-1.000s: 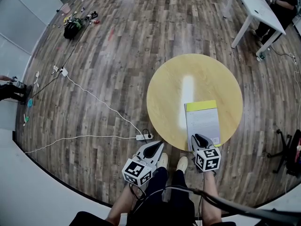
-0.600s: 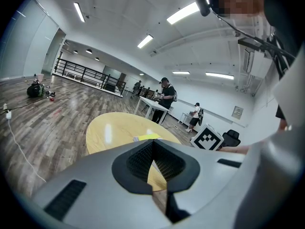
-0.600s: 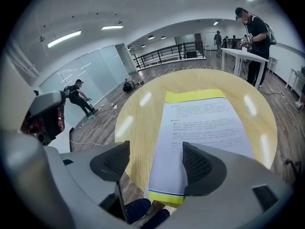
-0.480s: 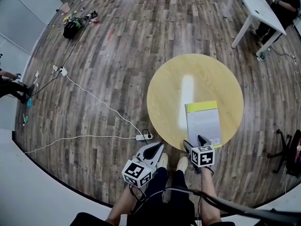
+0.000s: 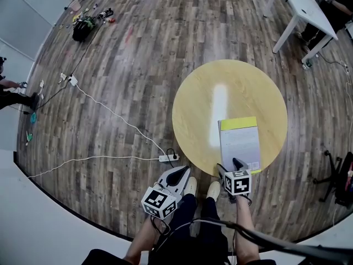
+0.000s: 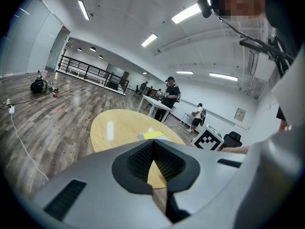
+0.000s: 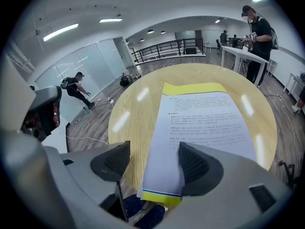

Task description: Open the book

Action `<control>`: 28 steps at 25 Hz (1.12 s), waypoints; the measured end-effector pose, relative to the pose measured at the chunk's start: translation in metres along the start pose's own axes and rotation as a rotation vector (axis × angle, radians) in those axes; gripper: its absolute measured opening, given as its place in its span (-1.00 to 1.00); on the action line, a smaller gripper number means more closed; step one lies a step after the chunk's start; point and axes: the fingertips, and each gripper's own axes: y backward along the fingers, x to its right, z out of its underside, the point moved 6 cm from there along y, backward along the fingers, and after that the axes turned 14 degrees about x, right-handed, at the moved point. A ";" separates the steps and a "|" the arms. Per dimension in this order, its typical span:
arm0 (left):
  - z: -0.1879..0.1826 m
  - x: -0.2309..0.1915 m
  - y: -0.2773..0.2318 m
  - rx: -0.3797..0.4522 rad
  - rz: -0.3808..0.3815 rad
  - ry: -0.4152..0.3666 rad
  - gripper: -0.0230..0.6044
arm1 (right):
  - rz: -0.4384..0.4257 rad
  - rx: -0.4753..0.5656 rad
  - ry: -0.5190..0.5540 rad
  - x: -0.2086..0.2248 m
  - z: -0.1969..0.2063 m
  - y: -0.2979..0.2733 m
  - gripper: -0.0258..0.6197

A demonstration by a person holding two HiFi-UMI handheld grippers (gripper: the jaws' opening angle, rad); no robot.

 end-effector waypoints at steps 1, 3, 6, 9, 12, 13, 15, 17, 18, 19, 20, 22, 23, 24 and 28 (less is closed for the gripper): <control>0.001 0.000 0.000 0.000 0.000 0.003 -0.94 | 0.000 -0.005 0.009 0.000 0.001 0.000 0.08; 0.001 -0.001 0.000 0.000 -0.001 0.006 -0.94 | 0.003 -0.018 0.036 -0.002 0.001 0.000 0.08; -0.001 0.000 -0.001 0.001 -0.003 0.008 -0.94 | 0.019 -0.045 0.098 -0.005 0.002 0.001 0.08; -0.002 -0.001 -0.001 0.003 -0.006 0.008 -0.94 | 0.054 -0.060 0.161 -0.005 0.001 0.001 0.05; -0.002 -0.003 0.000 0.005 -0.008 0.012 -0.94 | 0.082 -0.051 0.178 -0.001 0.001 0.003 -0.22; -0.001 -0.004 0.000 0.005 -0.009 0.013 -0.94 | 0.081 -0.052 0.179 0.000 0.000 0.003 -0.22; -0.001 -0.005 -0.001 0.006 -0.013 0.016 -0.94 | 0.078 -0.055 0.187 0.000 -0.001 0.001 -0.22; -0.001 -0.006 -0.001 0.008 -0.015 0.018 -0.94 | 0.082 -0.057 0.181 0.000 -0.001 0.001 -0.24; -0.001 -0.006 -0.001 0.009 -0.015 0.019 -0.94 | 0.084 -0.057 0.168 0.001 0.000 0.001 -0.25; -0.002 -0.006 -0.001 0.010 -0.014 0.019 -0.94 | 0.084 -0.056 0.150 0.001 0.000 0.002 -0.26; -0.002 -0.006 -0.001 0.011 -0.013 0.019 -0.94 | 0.079 -0.053 0.128 0.001 0.000 0.002 -0.29; -0.003 -0.006 -0.001 0.013 -0.012 0.018 -0.94 | 0.057 -0.042 0.077 0.000 0.001 0.003 -0.39; -0.003 -0.006 -0.002 0.013 -0.011 0.018 -0.94 | 0.046 -0.037 0.053 -0.002 0.002 0.003 -0.50; -0.003 -0.006 -0.002 0.014 -0.010 0.017 -0.94 | 0.042 -0.035 0.039 -0.004 0.003 0.003 -0.63; -0.002 -0.006 -0.001 0.014 -0.010 0.016 -0.94 | 0.069 -0.035 0.099 -0.013 0.005 0.001 -0.75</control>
